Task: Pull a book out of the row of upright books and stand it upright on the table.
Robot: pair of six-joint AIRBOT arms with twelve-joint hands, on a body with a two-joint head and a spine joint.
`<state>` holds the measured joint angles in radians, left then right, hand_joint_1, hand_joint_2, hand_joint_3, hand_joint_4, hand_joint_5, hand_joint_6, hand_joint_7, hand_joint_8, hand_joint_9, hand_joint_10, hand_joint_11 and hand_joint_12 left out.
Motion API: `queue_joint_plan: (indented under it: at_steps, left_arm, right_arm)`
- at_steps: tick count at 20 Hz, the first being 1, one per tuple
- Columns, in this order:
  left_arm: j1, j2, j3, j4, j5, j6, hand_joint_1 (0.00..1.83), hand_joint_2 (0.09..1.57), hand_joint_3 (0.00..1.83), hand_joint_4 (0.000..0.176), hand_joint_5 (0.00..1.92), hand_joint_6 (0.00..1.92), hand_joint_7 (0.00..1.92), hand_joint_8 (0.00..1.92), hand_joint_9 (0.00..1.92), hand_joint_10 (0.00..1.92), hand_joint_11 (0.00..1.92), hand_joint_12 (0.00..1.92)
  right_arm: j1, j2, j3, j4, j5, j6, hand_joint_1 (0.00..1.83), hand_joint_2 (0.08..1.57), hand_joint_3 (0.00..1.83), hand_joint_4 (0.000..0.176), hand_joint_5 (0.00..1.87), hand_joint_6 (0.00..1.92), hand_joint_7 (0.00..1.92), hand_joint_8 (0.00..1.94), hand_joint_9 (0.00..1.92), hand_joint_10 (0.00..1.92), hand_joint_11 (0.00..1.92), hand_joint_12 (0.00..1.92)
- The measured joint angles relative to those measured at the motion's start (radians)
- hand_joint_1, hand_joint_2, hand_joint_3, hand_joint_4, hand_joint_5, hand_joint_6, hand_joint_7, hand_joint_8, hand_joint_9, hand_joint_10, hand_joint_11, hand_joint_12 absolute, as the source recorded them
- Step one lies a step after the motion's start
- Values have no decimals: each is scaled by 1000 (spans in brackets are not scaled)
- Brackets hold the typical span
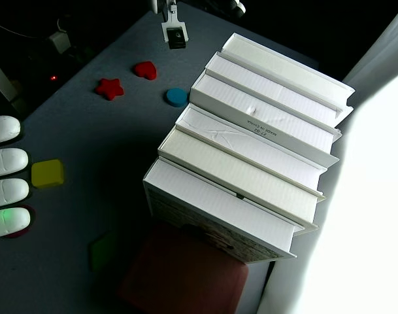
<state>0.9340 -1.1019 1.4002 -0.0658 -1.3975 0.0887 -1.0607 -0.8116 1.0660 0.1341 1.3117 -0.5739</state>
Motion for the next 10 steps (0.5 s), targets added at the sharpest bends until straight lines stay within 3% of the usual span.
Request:
queue_joint_plan:
  at_steps: [4,6,7,8,10]
  left_arm:
    - [4,-4,0,5,7,0,344,1355,3,40,0,0,0,0,0,0,0,0]
    - [4,-4,0,2,8,0,335,1355,2,60,0,0,0,0,0,0,0,0]
    - [4,-4,0,2,8,0,328,1357,2,57,0,0,0,0,0,0,0,0]
    - [4,-4,0,3,8,0,312,1357,2,59,0,0,0,0,0,0,0,0]
    - [6,-4,0,0,8,0,343,1352,0,46,0,0,0,0,0,0,0,0]
  right_arm:
    - [23,0,5,-4,-10,-6,675,1431,3,0,0,0,0,0,0,0,0,269]
    - [67,-2,14,-19,-39,-10,647,1440,1,0,0,0,0,0,0,0,0,194]
    - [101,-3,23,-42,-60,-15,577,1436,0,0,0,0,0,0,0,0,0,38]
    - [138,-6,32,-63,-83,-18,494,1444,4,0,0,0,0,0,0,0,0,7]
    - [233,-29,64,-112,-156,-25,317,1419,0,0,0,0,0,0,0,0,0,0]
